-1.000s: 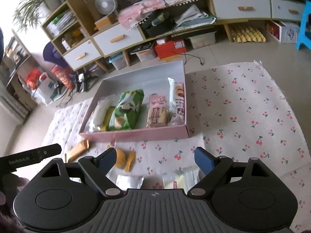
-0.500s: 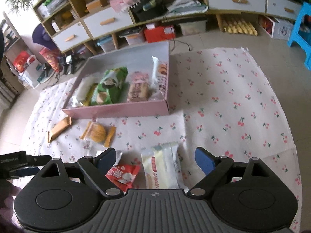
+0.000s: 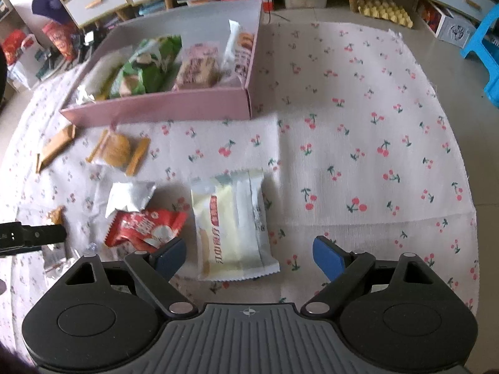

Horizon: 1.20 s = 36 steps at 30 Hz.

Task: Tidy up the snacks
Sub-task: 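Move the left tool to the orange cracker bag while the right tool moves to the cream bread bag, then grasp the orange cracker bag with the left tool while the right tool grasps the cream bread bag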

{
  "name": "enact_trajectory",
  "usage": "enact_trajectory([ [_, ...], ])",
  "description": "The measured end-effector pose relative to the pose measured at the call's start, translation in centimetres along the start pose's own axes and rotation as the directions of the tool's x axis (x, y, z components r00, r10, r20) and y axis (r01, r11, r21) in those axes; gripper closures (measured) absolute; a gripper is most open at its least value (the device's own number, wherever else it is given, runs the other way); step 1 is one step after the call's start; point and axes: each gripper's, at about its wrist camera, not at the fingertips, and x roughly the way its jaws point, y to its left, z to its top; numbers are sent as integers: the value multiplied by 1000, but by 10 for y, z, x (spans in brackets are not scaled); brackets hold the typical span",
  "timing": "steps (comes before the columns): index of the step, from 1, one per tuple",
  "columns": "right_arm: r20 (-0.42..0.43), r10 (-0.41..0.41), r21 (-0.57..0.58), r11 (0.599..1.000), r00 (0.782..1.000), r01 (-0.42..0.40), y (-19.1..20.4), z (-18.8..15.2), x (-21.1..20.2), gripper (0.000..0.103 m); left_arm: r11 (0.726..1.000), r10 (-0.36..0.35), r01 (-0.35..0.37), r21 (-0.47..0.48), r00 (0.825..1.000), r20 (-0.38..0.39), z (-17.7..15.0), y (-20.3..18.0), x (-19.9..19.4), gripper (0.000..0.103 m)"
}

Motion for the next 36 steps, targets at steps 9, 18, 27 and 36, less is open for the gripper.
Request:
enact_trajectory([
  [9,-38,-24,-18,1000,999,23,0,-2,11,13,964,158,-168,205,985,67,-8,-23,3,53],
  [18,-28,-35,-51,998,999,33,9,-4,16,13,957,89,-118,265,989,118,-3,-28,5,61],
  [27,26,-31,-67,997,999,32,19,-3,19,14,925,127,-181,334,976,179,-3,-38,9,52],
  [36,44,-58,-104,993,997,62,24,-4,20,32,940,142,-178,292,980,139,-4,-30,9,59],
])
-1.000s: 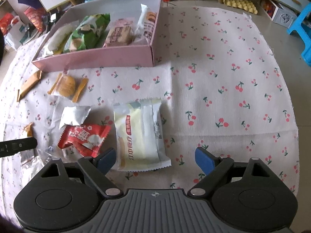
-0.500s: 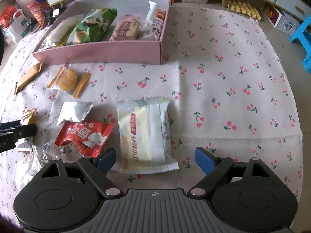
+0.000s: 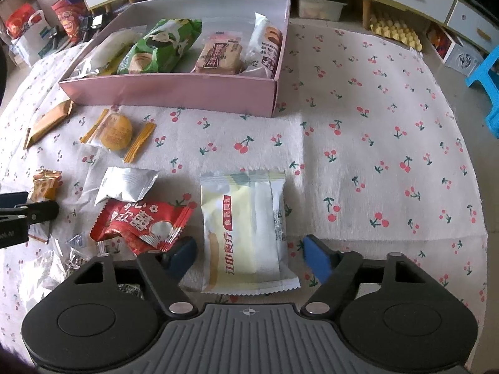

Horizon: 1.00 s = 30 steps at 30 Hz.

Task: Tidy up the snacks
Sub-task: 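Grasp the orange cracker bag with the left tool while the right tool grasps the cream bread bag, then carry both bags into the pink box and open both tools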

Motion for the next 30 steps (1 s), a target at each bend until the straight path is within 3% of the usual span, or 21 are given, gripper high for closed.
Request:
enact_trajectory([
  [5,9,2,0,1000,1000,-2,-1,1,-2,47,1000,-2,2,10,1000,3,0,-2,-1,64],
  [9,13,8,7,1000,1000,-9,-3,2,-3,50,1000,-9,9,1,1000,0,1,-1,-1,64],
  [30,44,106,166,980,993,-112,-30,11,-14,52,995,-65,66,-76,998,26,9,12,-8,66],
])
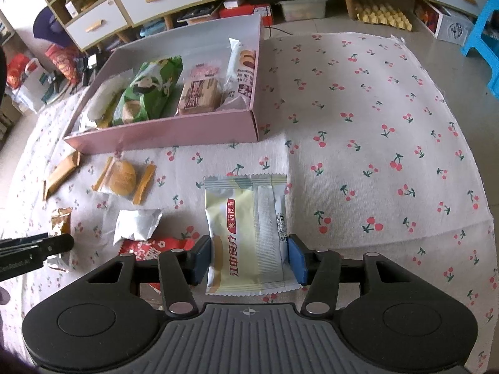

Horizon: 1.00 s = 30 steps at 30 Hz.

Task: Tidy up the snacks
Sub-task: 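Carry both bags into the pink box and open both tools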

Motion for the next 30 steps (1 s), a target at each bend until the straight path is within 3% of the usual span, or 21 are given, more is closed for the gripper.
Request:
enact_trajectory([
  [19,51,86,58,994,995,-88,-2,11,-19,52,997,-61,63,-42,997,44,13,0,-9,66],
  [30,113,135,112,983,984,-148,0,30,-30,52,994,-69,79,-80,989,128,31,-4,-21,66],
])
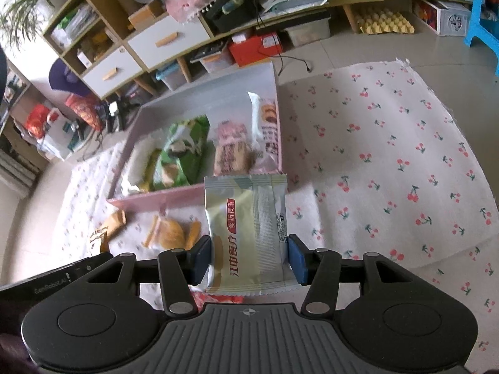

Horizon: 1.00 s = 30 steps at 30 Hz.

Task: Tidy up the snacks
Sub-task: 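Carry both bags into the pink box and open both tools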

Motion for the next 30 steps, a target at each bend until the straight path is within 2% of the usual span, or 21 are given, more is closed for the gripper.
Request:
enact_trajectory([
  [10,70,43,41,998,997,-46,14,28,3,52,1000,-10,11,-3,998,56,38,-12,6,66],
  [15,119,69,3,998,991,-70,28,49,7,52,998,-66,66,-1,995,74,58,-21,15,66],
  [19,159,79,13,996,984,-83,25,55,14,52,993,-116,115,8,987,112,59,-22,25,66],
  [24,157,104,67,991,982,-115,20,60,30,51,987,-154,158,-21,980,126,65,-15,39,66],
  [30,169,122,92,986,978,-139,23,66,47,51,990,-137,139,-6,979,149,69,-16,49,66],
])
